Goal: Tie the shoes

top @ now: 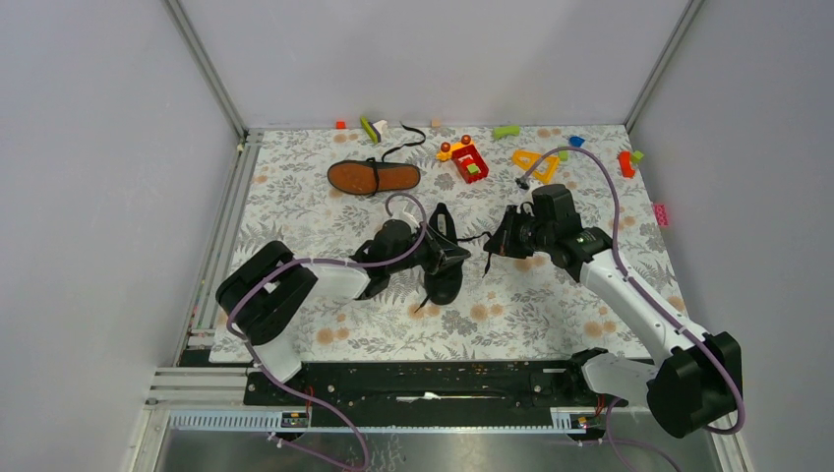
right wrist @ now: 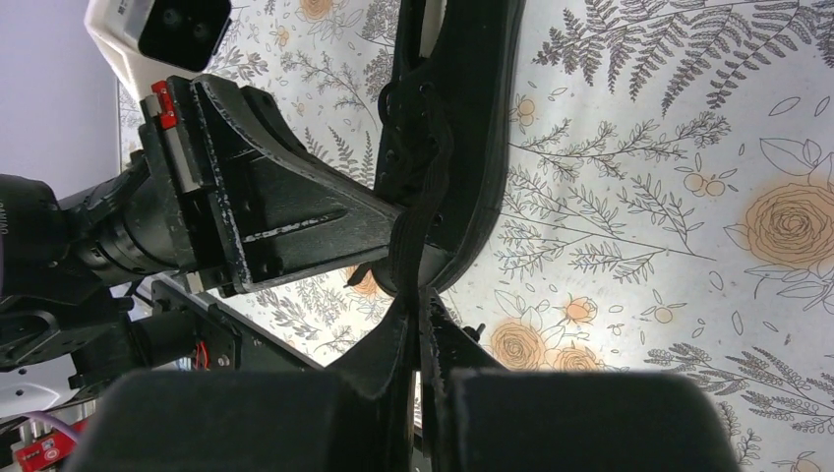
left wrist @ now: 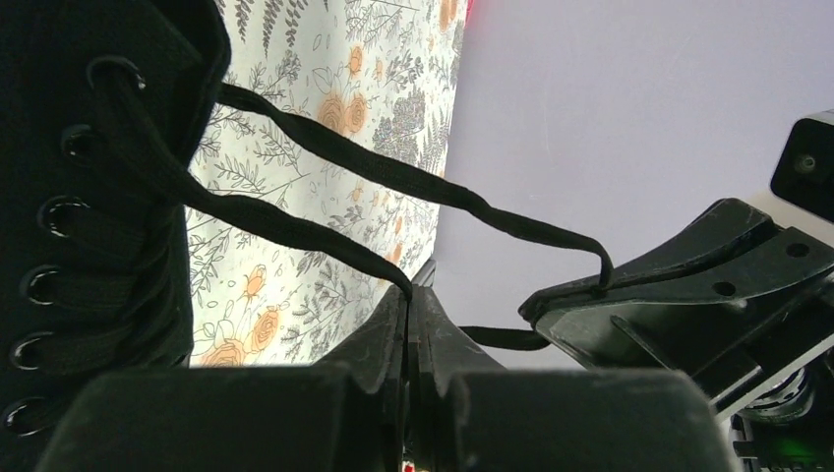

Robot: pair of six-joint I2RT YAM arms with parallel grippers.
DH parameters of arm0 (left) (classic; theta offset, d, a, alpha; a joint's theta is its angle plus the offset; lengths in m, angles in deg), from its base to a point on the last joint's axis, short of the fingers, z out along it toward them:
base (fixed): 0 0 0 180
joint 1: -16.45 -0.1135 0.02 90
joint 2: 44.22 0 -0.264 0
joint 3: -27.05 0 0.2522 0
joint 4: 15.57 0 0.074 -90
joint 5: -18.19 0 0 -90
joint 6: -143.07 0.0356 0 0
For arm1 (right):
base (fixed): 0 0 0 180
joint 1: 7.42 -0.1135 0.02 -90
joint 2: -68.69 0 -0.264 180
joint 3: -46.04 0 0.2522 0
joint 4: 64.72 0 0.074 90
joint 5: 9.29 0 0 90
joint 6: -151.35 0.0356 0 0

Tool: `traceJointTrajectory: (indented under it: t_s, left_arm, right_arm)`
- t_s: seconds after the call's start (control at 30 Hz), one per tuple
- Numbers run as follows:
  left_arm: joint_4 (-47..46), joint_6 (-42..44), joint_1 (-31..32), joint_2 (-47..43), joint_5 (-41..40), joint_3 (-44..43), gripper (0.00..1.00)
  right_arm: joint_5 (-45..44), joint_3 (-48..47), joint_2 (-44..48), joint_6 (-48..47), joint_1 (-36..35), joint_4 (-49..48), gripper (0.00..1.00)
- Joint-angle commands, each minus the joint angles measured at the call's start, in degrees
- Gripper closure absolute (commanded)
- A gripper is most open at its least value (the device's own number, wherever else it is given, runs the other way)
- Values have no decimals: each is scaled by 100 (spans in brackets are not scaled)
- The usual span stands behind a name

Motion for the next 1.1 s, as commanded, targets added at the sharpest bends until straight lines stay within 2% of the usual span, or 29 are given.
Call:
traceJointTrajectory:
  t_s: [0.0,0.2,0.37,0.5,0.67,0.8,0.97,1.07]
  left_arm:
    - [-706,-185,26,43,-407,-292,100]
    - [109,204,-6,-489,-615,-317,98]
    - [-1231,-832,-7,-374,-324,-8,96]
    - [-1619,-1226,-7,-312,-182,-49,94]
    - [-1857,-1486,-2,-247,-515,166,90]
    - [-2885,-2016,8,155,-742,233,90]
    - [-2596,-1871,70,277,-757,157,85]
    - [-2588,-1753,115,248,-718,241,77]
  right_arm:
    - [272,5,107,82,70,-107,100]
    - [276,-77,-11,69,100,-109,100]
    - [378,-287,-226,97,134,-111,100]
    - [524,-431,-395,115,165,-107,96]
    - [519,-507,-512,124,193,-112,97]
    - [488,-526,-523,139,232,-112,97]
    - [488,-514,-501,115,262,-114,97]
    - [494,-494,-496,112,289,-110,97]
